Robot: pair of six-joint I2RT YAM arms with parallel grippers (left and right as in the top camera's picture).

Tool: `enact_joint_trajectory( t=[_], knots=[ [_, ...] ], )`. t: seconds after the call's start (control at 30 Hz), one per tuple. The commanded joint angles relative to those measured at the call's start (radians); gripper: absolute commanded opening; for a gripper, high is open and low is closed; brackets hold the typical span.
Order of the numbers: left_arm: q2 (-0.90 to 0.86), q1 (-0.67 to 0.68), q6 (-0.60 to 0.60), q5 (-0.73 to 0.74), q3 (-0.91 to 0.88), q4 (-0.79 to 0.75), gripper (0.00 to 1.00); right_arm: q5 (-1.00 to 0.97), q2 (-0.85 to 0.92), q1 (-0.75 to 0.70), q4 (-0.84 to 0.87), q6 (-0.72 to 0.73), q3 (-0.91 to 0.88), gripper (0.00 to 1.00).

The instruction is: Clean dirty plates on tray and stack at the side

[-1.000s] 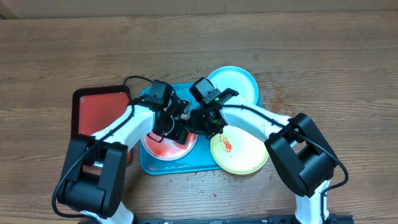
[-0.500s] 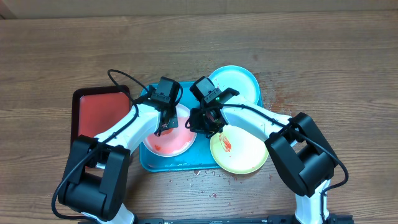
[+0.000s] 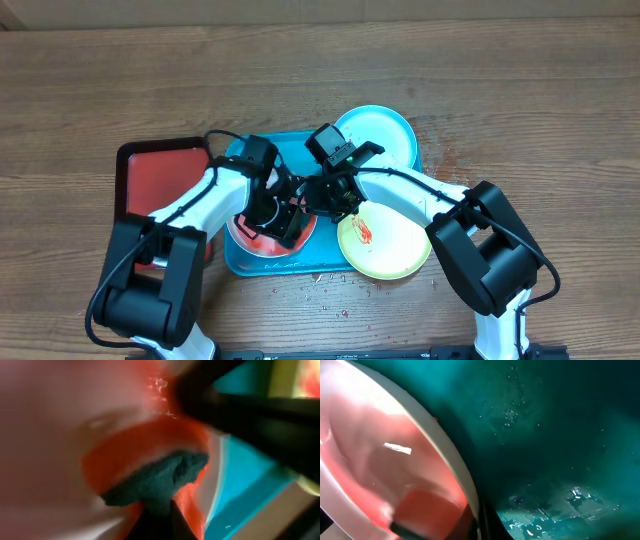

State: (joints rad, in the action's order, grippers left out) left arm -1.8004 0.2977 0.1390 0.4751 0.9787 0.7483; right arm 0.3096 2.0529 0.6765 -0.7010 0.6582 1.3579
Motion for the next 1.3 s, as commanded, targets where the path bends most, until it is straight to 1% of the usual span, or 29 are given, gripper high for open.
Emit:
enact_joint_trajectory(
  t=[0.0, 0.07, 0.2, 0.3, 0.37, 0.4, 0.47, 0.53, 0.6, 0.63, 0.73, 0.77, 0.83, 0.9, 1.0, 1.13, 1.27],
  knots=[
    [-0.03, 0.015, -0.008, 0.066, -0.017, -0.115, 0.04, -0.002, 0.021, 0.012, 0.011, 0.015, -0.011, 0.04],
    [-0.03, 0.014, -0.139, -0.111, -0.016, -0.205, 0.04, -0.002, 0.021, 0.012, 0.011, 0.015, -0.011, 0.04],
    [-0.03, 0.0, -0.346, -0.424, -0.013, -0.286, 0.04, -0.002, 0.021, 0.012, 0.01, 0.015, -0.011, 0.04],
    [-0.03, -0.024, -0.487, -0.655, -0.012, -0.288, 0.04, -0.002, 0.021, 0.012, 0.008, 0.015, -0.011, 0.04],
    [-0.03, -0.043, -0.573, -0.789, -0.012, -0.265, 0.04, -0.002, 0.021, 0.012, 0.008, 0.015, -0.011, 0.04],
    [-0.03, -0.06, -0.634, -0.878, -0.012, -0.242, 0.04, -0.002, 0.021, 0.012, 0.008, 0.015, -0.011, 0.04],
    [-0.03, -0.074, -0.641, -0.91, -0.012, -0.223, 0.04, -0.005, 0.021, 0.012, 0.008, 0.015, -0.011, 0.04],
    [-0.03, -0.082, -0.64, -0.894, -0.012, -0.201, 0.04, -0.01, 0.021, 0.012, 0.008, 0.015, -0.011, 0.04],
    [-0.03, -0.082, -0.608, -0.833, -0.012, -0.174, 0.05, -0.018, 0.021, 0.012, 0.007, 0.015, -0.011, 0.04],
    [-0.03, -0.082, -0.566, -0.763, -0.012, -0.159, 0.04, -0.021, 0.021, 0.012, 0.005, 0.015, -0.011, 0.04],
    [-0.03, -0.082, -0.409, -0.488, -0.006, -0.122, 0.04, -0.026, 0.021, 0.012, -0.002, 0.014, -0.011, 0.04],
    [-0.03, -0.084, -0.313, -0.309, 0.02, -0.08, 0.04, -0.028, 0.021, 0.012, -0.007, 0.01, -0.011, 0.04],
    [-0.03, -0.088, -0.268, -0.206, 0.071, -0.023, 0.04, -0.027, 0.021, 0.012, -0.009, -0.01, -0.011, 0.04],
    [-0.029, -0.098, -0.258, -0.151, 0.154, 0.052, 0.04, -0.027, 0.021, 0.012, -0.015, -0.016, -0.01, 0.04],
    [-0.026, -0.129, -0.231, -0.085, 0.322, 0.178, 0.04, -0.027, 0.018, 0.012, -0.022, -0.061, -0.008, 0.04],
    [-0.026, -0.188, -0.231, -0.082, 0.583, 0.337, 0.04, -0.035, -0.01, 0.012, -0.053, -0.098, -0.007, 0.04],
    [-0.026, -0.235, -0.231, -0.113, 0.765, 0.43, 0.04, -0.078, -0.074, 0.012, -0.082, -0.136, -0.006, 0.04]
  ],
)
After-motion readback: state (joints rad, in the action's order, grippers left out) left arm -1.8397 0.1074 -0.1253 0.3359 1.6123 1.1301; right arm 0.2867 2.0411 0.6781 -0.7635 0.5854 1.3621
